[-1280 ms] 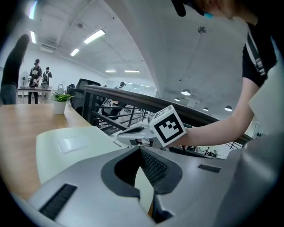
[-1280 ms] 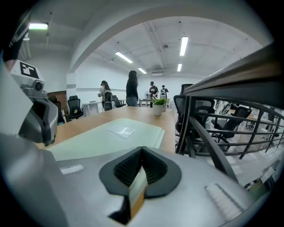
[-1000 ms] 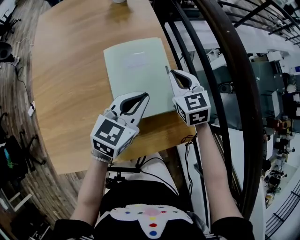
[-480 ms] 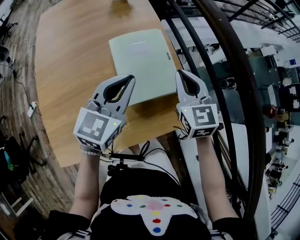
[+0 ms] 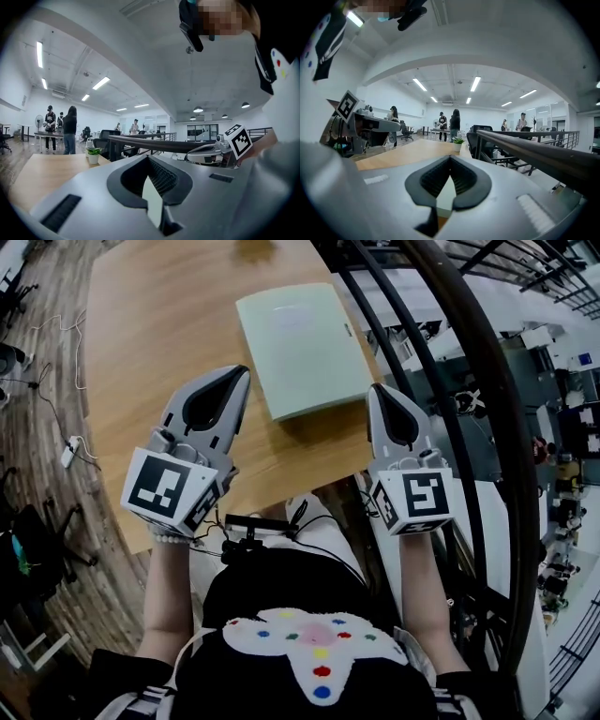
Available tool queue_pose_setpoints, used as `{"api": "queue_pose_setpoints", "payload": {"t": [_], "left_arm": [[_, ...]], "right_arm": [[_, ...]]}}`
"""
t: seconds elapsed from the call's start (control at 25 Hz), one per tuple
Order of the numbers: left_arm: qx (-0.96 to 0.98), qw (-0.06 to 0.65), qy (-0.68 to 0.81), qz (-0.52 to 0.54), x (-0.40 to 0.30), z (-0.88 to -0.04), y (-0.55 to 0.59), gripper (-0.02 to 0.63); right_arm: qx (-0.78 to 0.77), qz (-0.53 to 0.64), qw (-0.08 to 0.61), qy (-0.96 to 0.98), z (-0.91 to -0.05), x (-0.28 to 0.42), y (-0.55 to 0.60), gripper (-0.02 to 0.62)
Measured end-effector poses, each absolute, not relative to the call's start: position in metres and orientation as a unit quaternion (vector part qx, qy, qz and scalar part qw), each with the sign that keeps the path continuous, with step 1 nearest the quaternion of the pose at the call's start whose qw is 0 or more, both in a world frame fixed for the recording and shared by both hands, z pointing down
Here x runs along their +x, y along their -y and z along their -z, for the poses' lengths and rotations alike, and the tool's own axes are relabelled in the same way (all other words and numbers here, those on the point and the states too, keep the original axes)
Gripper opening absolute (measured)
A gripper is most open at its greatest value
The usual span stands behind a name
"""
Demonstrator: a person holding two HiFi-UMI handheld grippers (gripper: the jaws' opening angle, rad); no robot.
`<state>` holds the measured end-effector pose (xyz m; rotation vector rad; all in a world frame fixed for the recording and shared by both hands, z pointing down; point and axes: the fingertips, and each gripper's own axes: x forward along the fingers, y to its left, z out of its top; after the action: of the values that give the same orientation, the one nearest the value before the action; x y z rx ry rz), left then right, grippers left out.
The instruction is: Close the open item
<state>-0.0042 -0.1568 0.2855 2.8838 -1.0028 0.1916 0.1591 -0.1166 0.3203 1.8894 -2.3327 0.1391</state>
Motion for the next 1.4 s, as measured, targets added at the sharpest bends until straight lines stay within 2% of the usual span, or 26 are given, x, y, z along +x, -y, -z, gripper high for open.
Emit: {"api": "queue_pose_setpoints", "payload": {"t": [0.32, 0.68, 1.4], "left_arm": [[0.943, 0.024, 0.326, -0.063, -0.033, -0.266, 0.134, 0.006], [0.933, 0.064, 0.345, -0.081, -0.054, -0.283, 0.121, 0.006], [0.937, 0.069, 0.331, -0.089, -0.047, -0.298, 0.114, 0.006]], "right_arm": [[0.628, -0.044, 0.080, 0.773, -0.312, 0.143, 0.077, 0.008], [0.645, -0.049, 0.072, 0.759, -0.307, 0.142, 0.059, 0.008], [0.636, -0.047, 0.088, 0.765, -0.316, 0.128, 0.066, 0.008]]}}
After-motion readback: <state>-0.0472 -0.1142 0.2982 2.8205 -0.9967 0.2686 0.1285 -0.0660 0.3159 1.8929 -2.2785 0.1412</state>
